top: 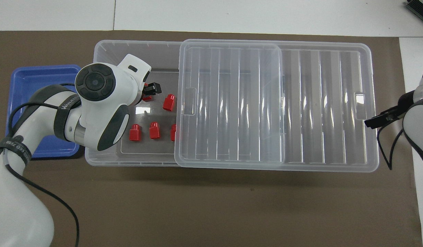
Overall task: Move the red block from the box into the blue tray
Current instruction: 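Grasp the red block nearest the blue tray with the left gripper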
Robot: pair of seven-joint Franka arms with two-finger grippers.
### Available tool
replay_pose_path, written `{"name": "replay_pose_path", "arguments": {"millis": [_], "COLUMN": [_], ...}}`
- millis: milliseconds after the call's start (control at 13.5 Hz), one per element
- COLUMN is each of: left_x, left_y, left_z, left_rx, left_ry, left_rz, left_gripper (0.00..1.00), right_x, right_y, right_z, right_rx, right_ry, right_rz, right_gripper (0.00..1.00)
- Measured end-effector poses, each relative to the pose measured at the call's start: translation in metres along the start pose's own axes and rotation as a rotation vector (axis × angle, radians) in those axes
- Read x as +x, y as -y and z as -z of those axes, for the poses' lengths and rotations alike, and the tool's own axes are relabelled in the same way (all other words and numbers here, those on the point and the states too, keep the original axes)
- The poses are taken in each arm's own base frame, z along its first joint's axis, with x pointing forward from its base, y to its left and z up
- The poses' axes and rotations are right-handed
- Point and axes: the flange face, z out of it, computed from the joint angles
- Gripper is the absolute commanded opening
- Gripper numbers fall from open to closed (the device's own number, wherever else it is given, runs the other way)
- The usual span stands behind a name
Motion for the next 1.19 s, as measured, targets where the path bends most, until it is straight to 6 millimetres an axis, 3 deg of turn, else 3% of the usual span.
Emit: {"name": "replay_pose_path", "arguments": {"millis": [223,595,966,1189], "left_x": [0.013,0.045,0.042,0.026], "left_y": [0.0,0.027,0.022,0.012], "left_z": [-0.017,-0.037,-0.062,-0.077], "left_rx": [-0.016,-0.034,-0.036,-0.031], "left_ry": [-0.027,-0.079,-0.072,-0.043], "left_rz": [-0.01,-0.072,-0.09,-0.114], "left_gripper": [1.0,1.0,1.0,1.0], "right_x": [0.0,0.002,0.005,0.009], "right_y": [0.0,0.015,0.063,0.098], "right_z": [0.001,0.014,0.05,0.071], "right_rx": [-0.001,0.005,0.002,-0.006], "right_ry": [-0.001,0.007,0.012,-0.002], "right_rz": [0.001,-0.035,-0.234,-0.372], "right_gripper": [1.0,1.0,1.0,1.0]}}
